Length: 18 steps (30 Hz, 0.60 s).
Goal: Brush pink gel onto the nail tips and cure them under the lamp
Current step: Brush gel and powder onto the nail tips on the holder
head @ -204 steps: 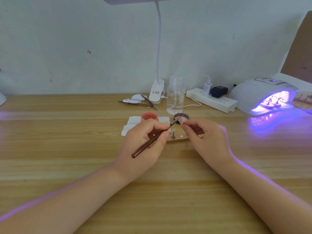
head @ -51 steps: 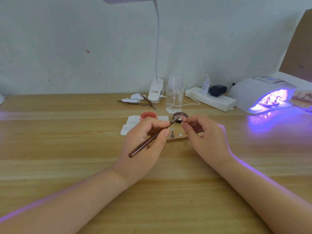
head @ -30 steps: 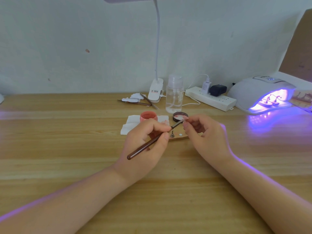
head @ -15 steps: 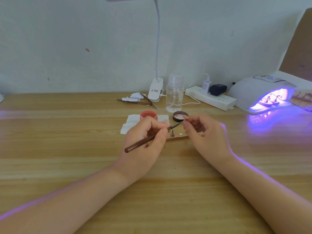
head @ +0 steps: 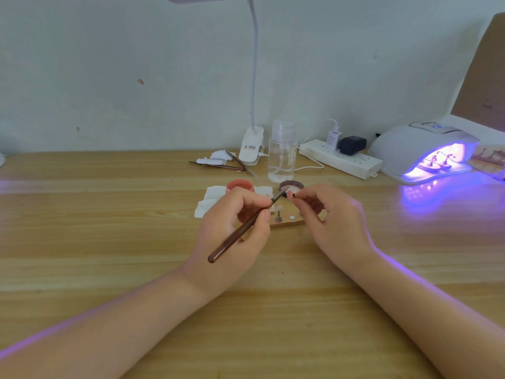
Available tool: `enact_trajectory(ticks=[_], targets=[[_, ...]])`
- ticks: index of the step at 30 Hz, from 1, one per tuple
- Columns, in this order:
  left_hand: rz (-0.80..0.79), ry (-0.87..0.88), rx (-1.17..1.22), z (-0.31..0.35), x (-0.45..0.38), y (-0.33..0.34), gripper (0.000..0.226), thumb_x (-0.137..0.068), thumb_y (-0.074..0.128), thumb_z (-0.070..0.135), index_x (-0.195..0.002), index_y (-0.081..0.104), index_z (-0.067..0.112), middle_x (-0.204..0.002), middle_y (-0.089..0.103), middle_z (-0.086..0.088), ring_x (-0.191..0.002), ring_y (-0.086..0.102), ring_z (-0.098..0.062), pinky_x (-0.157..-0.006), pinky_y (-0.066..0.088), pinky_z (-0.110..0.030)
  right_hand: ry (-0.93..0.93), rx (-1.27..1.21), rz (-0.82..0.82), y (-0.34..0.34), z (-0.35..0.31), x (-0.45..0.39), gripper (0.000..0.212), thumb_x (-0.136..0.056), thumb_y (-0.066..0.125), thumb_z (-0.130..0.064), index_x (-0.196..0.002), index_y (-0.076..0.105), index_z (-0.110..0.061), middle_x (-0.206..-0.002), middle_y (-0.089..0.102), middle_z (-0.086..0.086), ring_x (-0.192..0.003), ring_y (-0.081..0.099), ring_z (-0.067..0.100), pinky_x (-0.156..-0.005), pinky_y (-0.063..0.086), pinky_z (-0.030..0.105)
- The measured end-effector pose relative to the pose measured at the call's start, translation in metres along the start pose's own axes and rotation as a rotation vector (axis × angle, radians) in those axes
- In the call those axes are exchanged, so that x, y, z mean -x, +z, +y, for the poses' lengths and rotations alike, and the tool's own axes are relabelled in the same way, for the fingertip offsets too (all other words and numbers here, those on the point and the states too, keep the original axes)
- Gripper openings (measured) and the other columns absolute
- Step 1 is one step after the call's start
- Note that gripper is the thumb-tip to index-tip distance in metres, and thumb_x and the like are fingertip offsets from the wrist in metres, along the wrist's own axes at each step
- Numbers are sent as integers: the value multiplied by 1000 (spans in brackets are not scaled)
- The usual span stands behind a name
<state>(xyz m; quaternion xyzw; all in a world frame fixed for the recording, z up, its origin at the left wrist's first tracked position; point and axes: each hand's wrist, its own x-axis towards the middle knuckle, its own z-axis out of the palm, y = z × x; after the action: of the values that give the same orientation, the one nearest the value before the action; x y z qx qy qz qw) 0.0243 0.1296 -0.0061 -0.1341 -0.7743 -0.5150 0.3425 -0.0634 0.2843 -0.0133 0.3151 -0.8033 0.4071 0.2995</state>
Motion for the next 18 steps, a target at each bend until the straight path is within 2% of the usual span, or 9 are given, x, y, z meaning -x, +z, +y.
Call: enact_trajectory(ticks=[3, 5, 9, 14, 18], targets=[[-23, 81, -106, 1, 0, 0, 14, -81, 60, 3, -92, 63, 11, -90, 62, 15, -90, 58, 12, -78, 41, -5, -9, 16, -1, -1, 0, 0, 5, -83, 70, -8, -86, 70, -11, -72, 63, -6, -64, 56, 10, -61, 42, 9], [-42, 113, -154, 1, 0, 0, 13, -80, 60, 2, -90, 64, 7, -85, 58, 16, -87, 56, 14, -78, 39, -4, -14, 24, -3, -1, 0, 1, 5, -83, 69, -8, -87, 70, -10, -73, 63, -6, -65, 56, 10, -61, 41, 8], [-65, 132, -164, 1, 0, -1, 10, -77, 59, -4, -82, 62, 4, -78, 54, 19, -84, 54, 18, -77, 37, -1, -6, 31, -5, -1, 0, 0, 3, -84, 69, -9, -87, 70, -10, -72, 64, -4, -65, 57, 11, -60, 43, 14], [-57, 118, -130, 4, 1, -3, 16, -78, 57, -6, -83, 59, 10, -78, 56, 19, -84, 55, 16, -76, 38, -1, -11, 30, 12, -1, 1, 0, 4, -83, 69, -7, -84, 69, -11, -70, 63, -5, -64, 56, 10, -60, 42, 14], [-26, 46, -77, 5, 1, -1, 23, -85, 59, -9, -89, 60, 14, -91, 61, 17, -96, 57, 17, -78, 40, -1, -14, 35, 8, -1, 1, 1, 4, -83, 69, -7, -85, 70, -11, -71, 63, -5, -64, 55, 9, -61, 43, 13]])
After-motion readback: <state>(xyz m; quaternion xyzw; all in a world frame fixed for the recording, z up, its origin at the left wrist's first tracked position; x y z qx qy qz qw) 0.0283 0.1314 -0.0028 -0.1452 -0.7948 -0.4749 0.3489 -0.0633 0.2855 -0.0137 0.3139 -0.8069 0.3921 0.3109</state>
